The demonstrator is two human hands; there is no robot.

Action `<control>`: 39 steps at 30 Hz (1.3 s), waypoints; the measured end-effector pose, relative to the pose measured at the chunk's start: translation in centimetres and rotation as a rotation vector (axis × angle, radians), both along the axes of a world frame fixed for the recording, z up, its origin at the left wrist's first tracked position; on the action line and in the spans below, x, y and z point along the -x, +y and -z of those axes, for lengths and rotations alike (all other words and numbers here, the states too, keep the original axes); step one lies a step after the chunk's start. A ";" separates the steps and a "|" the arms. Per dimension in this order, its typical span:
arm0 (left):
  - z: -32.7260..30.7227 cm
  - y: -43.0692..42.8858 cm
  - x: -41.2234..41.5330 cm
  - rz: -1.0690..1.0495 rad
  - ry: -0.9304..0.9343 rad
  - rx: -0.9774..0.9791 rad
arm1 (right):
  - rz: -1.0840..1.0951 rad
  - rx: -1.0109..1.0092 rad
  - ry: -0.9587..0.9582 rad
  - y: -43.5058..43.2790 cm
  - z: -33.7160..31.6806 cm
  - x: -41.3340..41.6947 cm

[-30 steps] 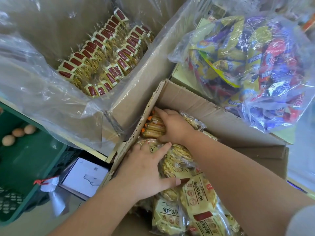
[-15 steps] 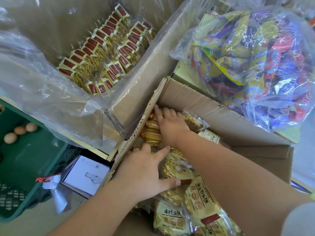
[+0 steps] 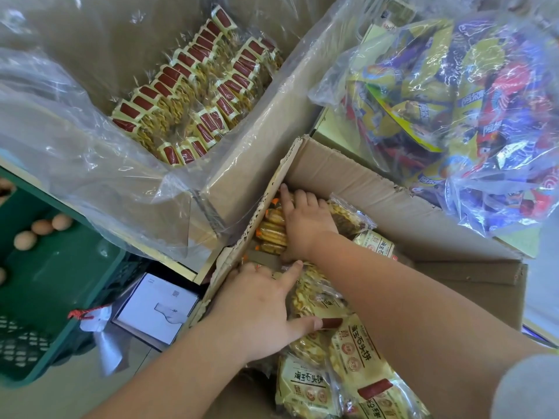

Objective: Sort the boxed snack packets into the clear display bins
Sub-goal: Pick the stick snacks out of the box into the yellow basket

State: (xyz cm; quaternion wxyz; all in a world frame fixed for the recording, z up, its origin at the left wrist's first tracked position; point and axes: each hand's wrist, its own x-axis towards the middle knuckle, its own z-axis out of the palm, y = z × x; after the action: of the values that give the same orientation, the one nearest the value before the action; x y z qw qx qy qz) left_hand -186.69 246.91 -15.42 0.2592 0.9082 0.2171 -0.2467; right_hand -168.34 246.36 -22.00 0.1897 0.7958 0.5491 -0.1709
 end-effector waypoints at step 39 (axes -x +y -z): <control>3.4 2.1 -7.4 0.171 0.468 -0.050 | 1.097 -1.084 1.512 -19.4 -11.3 1.1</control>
State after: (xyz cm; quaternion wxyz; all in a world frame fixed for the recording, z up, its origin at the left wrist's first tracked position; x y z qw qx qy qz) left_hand -179.28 249.04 -18.79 0.1573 0.8475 0.1997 -0.4660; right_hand -169.45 226.96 -10.75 -0.6782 0.5997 0.0954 -0.4139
